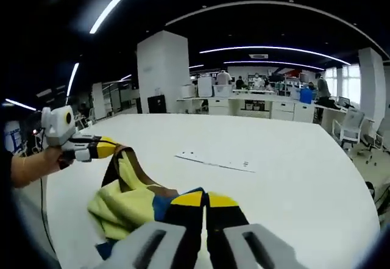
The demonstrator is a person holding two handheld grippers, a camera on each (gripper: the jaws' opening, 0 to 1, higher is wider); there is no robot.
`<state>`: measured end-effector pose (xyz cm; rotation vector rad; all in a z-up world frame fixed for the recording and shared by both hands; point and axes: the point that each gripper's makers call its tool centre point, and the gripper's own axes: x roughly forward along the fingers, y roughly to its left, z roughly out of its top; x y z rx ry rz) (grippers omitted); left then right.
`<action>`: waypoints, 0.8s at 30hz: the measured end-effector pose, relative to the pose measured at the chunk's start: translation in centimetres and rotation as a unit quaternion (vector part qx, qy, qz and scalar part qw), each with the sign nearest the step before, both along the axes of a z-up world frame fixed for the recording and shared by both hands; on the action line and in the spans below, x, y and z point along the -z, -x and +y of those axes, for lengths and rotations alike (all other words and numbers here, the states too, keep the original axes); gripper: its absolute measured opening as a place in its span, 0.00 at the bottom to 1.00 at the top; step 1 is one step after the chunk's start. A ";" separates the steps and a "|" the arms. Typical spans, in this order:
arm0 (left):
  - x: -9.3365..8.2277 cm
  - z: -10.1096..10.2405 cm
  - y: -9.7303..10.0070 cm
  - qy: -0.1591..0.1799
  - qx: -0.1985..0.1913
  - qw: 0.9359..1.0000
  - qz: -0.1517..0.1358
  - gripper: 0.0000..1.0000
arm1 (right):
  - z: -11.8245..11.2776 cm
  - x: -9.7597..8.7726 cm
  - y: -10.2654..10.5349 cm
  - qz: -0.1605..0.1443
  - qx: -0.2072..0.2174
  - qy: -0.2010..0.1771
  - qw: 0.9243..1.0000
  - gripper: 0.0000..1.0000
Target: Fold the garment on the visible template until the final outline fits inside the template.
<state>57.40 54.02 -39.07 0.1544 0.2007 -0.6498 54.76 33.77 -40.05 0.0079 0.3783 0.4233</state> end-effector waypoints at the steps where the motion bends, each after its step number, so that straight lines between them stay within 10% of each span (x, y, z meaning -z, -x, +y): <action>1: 0.4 -0.2 -0.4 0.001 0.000 1.000 0.006 0.00 | -0.4 0.4 -0.6 0.005 0.008 -0.003 1.000 0.00; 7: 2.9 -0.7 -3.1 0.003 -0.022 0.999 0.033 0.00 | -1.6 2.2 -2.6 0.033 0.039 -0.056 0.997 0.00; 24: 11.6 0.1 -7.0 -0.013 -0.083 0.987 0.137 0.00 | -3.4 10.3 -5.3 0.133 0.104 -0.049 0.985 0.00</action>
